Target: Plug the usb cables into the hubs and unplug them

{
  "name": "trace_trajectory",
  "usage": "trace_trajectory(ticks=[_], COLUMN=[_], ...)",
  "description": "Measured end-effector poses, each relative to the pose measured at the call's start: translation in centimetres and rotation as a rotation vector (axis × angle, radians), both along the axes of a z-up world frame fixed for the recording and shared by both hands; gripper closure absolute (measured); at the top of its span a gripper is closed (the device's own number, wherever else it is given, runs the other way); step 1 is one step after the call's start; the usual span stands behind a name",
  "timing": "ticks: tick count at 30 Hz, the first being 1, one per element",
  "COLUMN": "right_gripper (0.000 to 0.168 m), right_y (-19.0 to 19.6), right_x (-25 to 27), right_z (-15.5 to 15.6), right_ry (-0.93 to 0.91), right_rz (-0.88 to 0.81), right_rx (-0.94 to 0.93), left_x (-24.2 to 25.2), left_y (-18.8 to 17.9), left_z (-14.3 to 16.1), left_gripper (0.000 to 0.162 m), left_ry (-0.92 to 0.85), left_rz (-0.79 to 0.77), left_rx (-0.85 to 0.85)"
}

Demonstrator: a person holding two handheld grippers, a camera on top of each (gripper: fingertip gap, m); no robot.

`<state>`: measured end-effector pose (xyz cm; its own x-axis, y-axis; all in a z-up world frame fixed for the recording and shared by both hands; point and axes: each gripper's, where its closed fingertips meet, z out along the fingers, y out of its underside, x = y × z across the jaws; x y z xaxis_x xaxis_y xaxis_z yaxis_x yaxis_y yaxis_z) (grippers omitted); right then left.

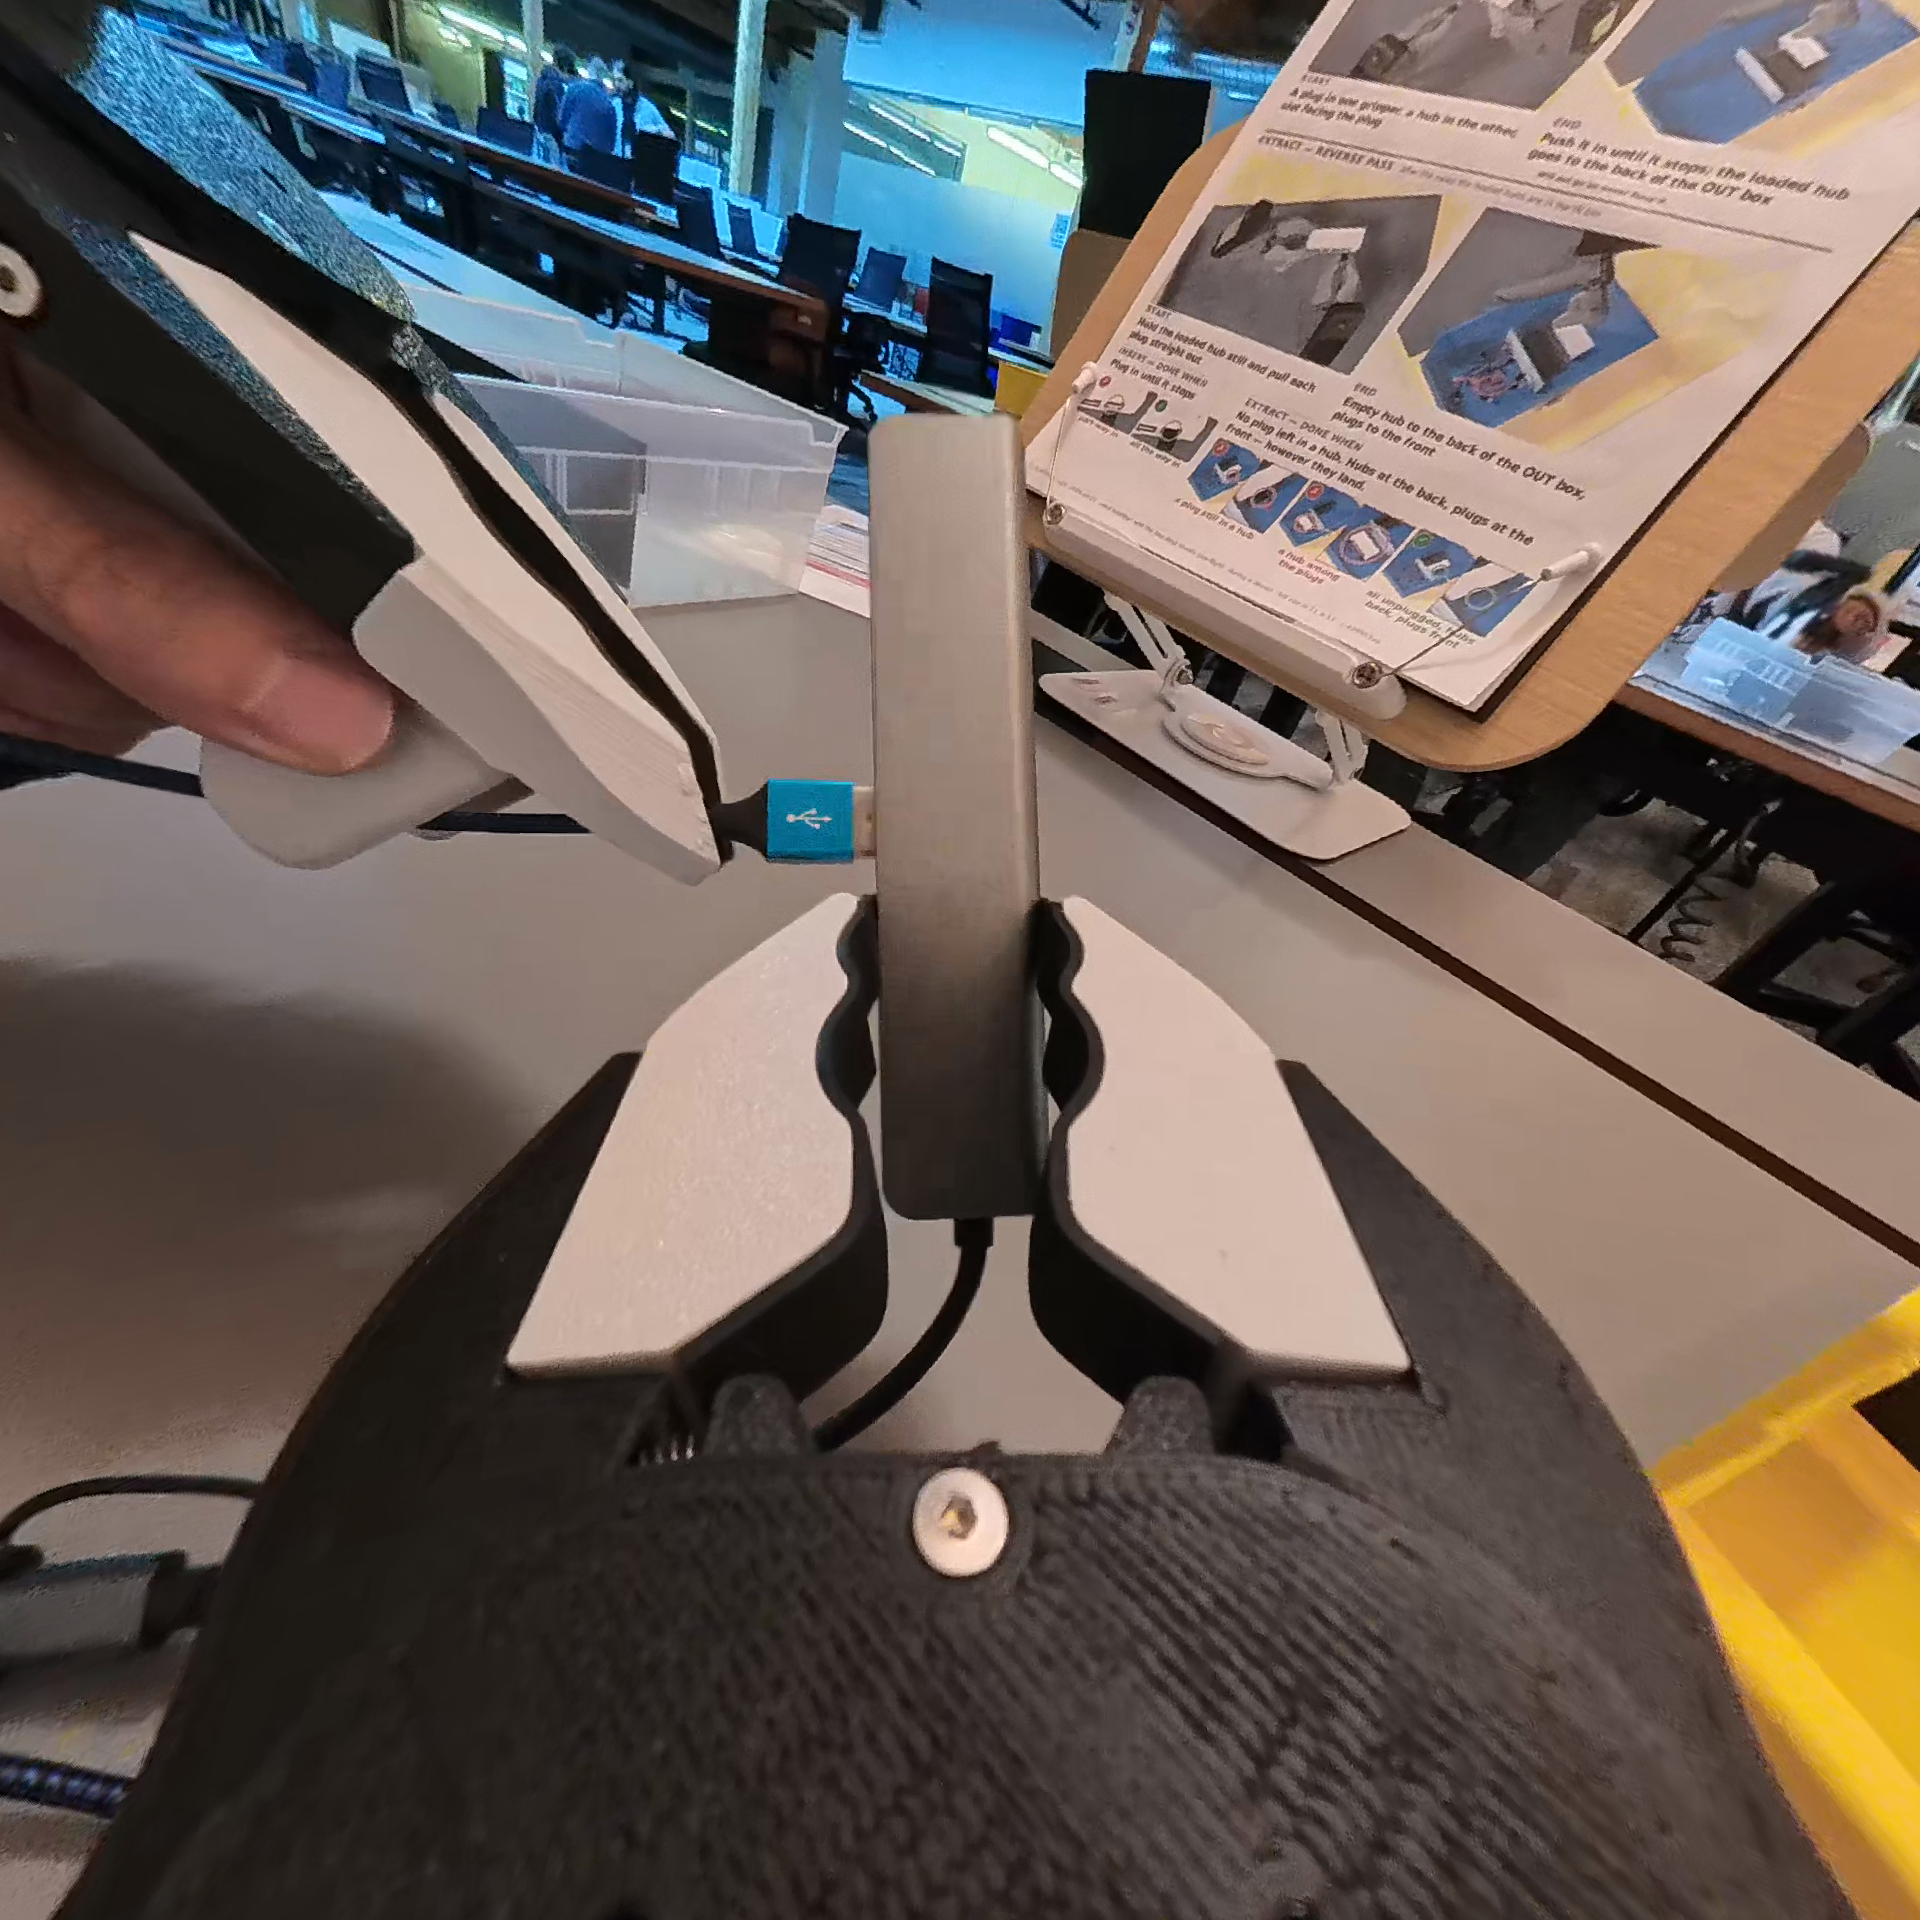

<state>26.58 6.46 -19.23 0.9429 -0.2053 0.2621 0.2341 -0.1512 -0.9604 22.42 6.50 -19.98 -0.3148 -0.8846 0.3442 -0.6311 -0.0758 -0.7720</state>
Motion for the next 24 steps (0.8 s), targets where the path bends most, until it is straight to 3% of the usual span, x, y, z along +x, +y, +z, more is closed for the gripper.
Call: trace_trajectory(ticks=[8,16,24], right_gripper=[0.138,0.138,0.138], right_y=[0.2,-0.1,-0.1], right_x=[-0.2,-0.4,-0.3], right_z=[-0.4,0.4,0.3], right_ry=[0.005,0.068,0.062], right_rz=[0.005,0.049,0.038], right_rx=[-0.024,0.043,0.03], left_x=[-0.4,0.0,-0.2], left_y=[0.0,0.1,-0.2], left_z=[-0.4,0.6,0.3], left_gripper=[0.16,0.16,0.159], left_ry=[0.027,-0.066,-0.034], left_rz=[-0.004,0.032,0.003], left_rx=[-0.039,-0.056,0.003])
